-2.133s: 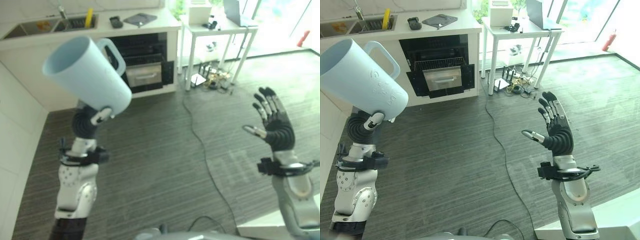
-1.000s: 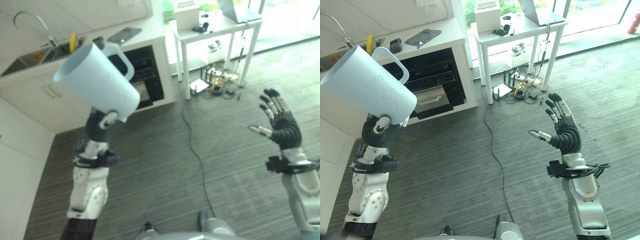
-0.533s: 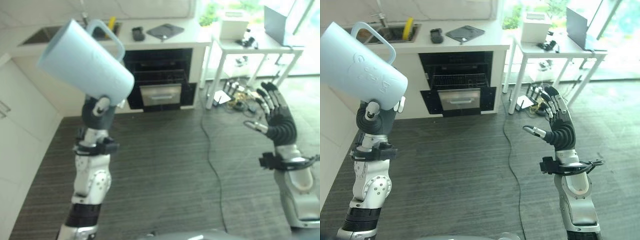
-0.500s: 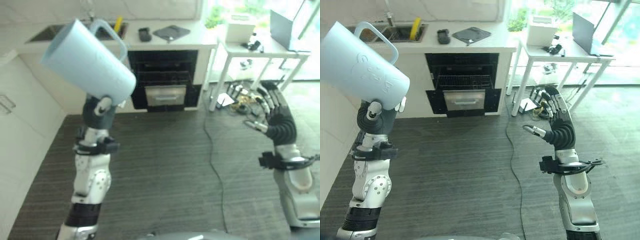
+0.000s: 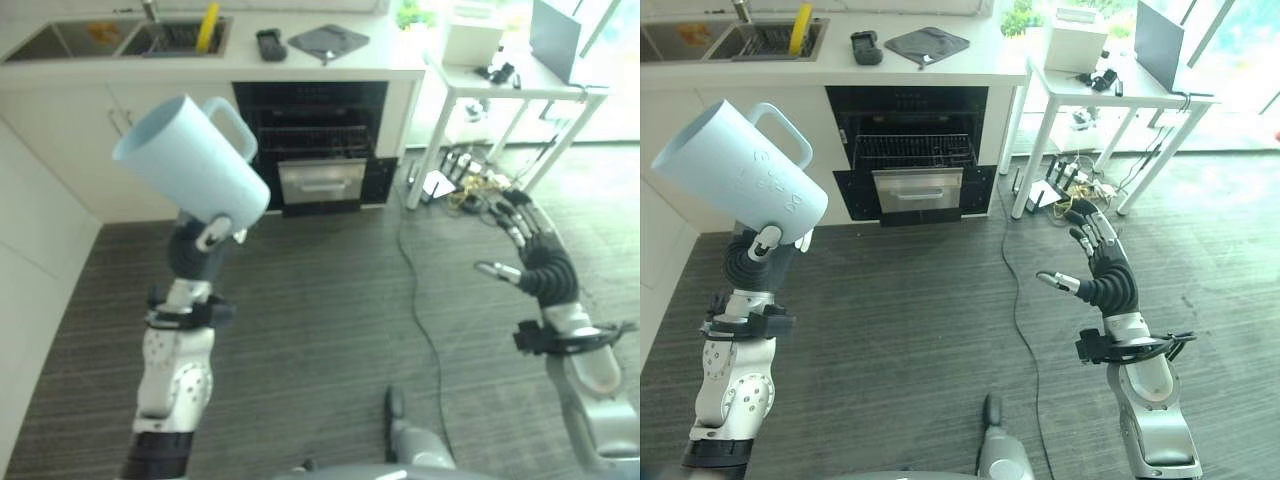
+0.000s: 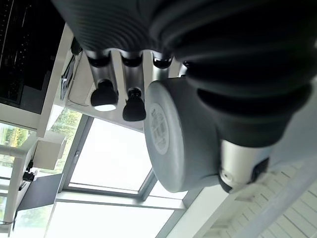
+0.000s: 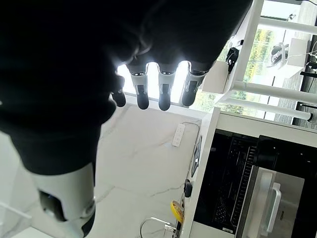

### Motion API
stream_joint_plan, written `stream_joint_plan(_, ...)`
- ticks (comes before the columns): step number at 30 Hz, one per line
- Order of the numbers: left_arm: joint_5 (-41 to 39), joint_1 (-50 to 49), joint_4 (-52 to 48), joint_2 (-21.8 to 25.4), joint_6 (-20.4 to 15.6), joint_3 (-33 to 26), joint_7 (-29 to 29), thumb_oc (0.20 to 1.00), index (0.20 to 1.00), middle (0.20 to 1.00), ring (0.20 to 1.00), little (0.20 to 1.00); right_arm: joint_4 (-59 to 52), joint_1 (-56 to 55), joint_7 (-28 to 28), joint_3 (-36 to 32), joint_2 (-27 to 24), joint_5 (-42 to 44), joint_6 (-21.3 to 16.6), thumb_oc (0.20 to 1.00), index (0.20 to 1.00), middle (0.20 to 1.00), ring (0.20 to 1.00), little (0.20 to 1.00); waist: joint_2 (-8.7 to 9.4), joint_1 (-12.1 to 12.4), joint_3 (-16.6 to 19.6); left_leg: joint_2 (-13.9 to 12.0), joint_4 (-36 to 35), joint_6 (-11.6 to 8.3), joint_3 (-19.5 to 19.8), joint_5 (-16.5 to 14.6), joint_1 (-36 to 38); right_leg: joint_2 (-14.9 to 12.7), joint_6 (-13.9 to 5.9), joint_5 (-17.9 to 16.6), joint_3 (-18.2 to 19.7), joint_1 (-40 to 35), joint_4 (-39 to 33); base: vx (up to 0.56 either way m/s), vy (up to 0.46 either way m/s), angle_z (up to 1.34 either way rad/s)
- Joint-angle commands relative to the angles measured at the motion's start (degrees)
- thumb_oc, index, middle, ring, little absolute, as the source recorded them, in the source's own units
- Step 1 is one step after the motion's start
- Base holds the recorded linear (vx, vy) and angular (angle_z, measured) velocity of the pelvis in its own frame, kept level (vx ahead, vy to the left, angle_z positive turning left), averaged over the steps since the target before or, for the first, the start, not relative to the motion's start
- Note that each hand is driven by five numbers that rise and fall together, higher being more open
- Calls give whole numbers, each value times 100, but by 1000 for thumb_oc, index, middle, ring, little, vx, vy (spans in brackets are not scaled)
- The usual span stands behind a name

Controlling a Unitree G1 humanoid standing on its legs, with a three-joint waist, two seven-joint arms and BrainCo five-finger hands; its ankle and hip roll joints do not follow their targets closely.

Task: Place the dishes in the dishwasher.

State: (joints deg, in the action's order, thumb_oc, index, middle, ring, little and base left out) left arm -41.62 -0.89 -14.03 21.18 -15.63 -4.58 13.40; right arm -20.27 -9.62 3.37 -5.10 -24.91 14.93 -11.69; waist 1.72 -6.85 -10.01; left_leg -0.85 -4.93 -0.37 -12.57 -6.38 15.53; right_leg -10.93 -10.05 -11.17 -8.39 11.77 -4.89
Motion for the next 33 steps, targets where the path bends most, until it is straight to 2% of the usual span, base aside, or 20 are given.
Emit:
stream_joint_plan(1,-148,127,-630,415,-268,-53,133,200,200,200,200,200,-266,244,-120,-148,-27,289,-397,1000,1000,1000,1000,1000,11,-8,172,30,-7,87,381,8,-260,138,-81,-198,-154,-543,40,328,-330,38)
stream_joint_plan(3,-278,153,-611,438,-261,-59,158,200,200,200,200,200,-289,341,-229,-51,-22,216,-316,1000,1000,1000,1000,1000,-14,-14,233,-42,-7,56,330,-44,-142,162,-77,-126,-215,-671,29,313,-335,22)
stream_joint_plan(6,-252,176,-667,411,-301,-5,107,200,200,200,200,200,-294,493,-392,31,-101,186,-156,1000,1000,1000,1000,1000,-147,-81,407,-262,-7,-116,176,-81,136,295,81,52,-287,-833,7,283,-291,-23)
stream_joint_plan(9,-501,135,-690,394,-267,-67,92,200,200,200,200,200,-293,404,-287,-100,-192,290,-118,1000,1000,1000,1000,1000,-255,-188,493,-442,40,-308,3,136,307,428,206,182,-265,-913,17,198,-197,-5)
stream_joint_plan(11,-571,22,-717,266,-211,-97,181,200,200,200,200,200,-306,258,-133,-238,-251,406,-146,1000,1000,1000,1000,1000,-331,-227,513,-677,795,-544,78,705,103,623,399,334,-172,-1019,23,156,-213,-5)
stream_joint_plan(13,-519,-78,-743,185,-218,-88,228,200,200,200,200,200,-322,188,-53,-304,-304,463,-120,1000,1000,1000,1000,1000,-309,-240,500,-868,1769,-725,145,1140,-313,730,594,455,-30,-1147,13,139,-214,-11)
stream_joint_plan(16,-536,-212,-727,96,-304,-86,273,200,200,200,200,200,-192,179,3,-315,-331,370,-176,1000,1000,1000,1000,1000,-212,-119,377,-804,2860,-734,282,1289,-1003,745,775,605,61,-1426,10,155,-138,-21)
stream_joint_plan(17,-515,-277,-724,41,-313,-107,299,200,200,200,200,200,-157,209,-8,-334,-347,338,-159,1000,1000,1000,1000,1000,-165,-29,267,-706,2893,-627,247,1167,-1386,747,788,663,114,-1594,3,187,-11,-15)
stream_joint_plan(19,-554,-379,-735,68,-355,-154,355,200,200,200,200,200,-122,305,-44,-338,-342,319,-122,1000,1000,1000,1000,1000,-163,65,185,-648,2285,-487,12,997,-1475,741,712,754,176,-1725,-11,247,170,-1)
stream_joint_plan(20,-643,-453,-727,125,-394,-216,373,200,200,200,200,200,-117,311,-25,-361,-356,310,-101,1000,1000,1000,1000,1000,-226,94,176,-724,1424,-481,-188,1068,-1455,761,631,853,177,-1814,-11,315,335,-2)
stream_joint_plan(22,-732,-495,-663,154,-502,-242,346,200,200,200,200,200,-108,239,64,-393,-352,285,-148,1000,1000,1000,1000,1000,-311,120,183,-806,317,-569,-335,1395,-1440,766,538,1003,194,-1951,-11,305,339,-9)
stream_joint_plan(23,-798,-511,-605,158,-570,-244,328,200,200,200,200,200,-110,154,150,-438,-367,287,-205,1000,1000,1000,1000,1000,-343,134,178,-922,-7,-691,-347,1633,-1543,748,491,1091,165,-2054,-11,301,320,-7)
stream_joint_plan(25,-881,-596,-534,135,-669,-258,420,200,200,200,200,200,-105,54,275,-523,-420,362,-295,1000,1000,1000,1000,1000,-332,189,186,-1083,-7,-814,-199,1823,-1915,751,491,1229,240,-2267,-11,295,298,-8)
stream_joint_plan(26,-901,-704,-537,73,-691,-294,583,200,200,200,200,200,-86,0,325,-615,-483,464,-347,1000,1000,1000,1000,1000,-313,238,216,-1142,-7,-838,-269,1914,-2052,737,474,1372,271,-2464,-11,316,352,-9)
stream_joint_plan(29,-945,-719,-537,55,-727,-335,586,200,200,200,200,200,-130,-23,363,-698,-534,551,-306,1000,1000,1000,1000,1000,-313,277,302,-1205,-7,-819,-470,1864,-2032,567,344,1453,167,-2637,-11,286,386,-21)
stream_joint_plan(33,-814,-225,-424,135,-576,-292,363,200,200,200,200,200,-169,135,309,-639,-450,611,-185,1000,1000,1000,1000,1000,-184,383,441,-854,-7,-553,-358,1562,-1914,217,55,1375,95,-2824,-11,220,318,-29)
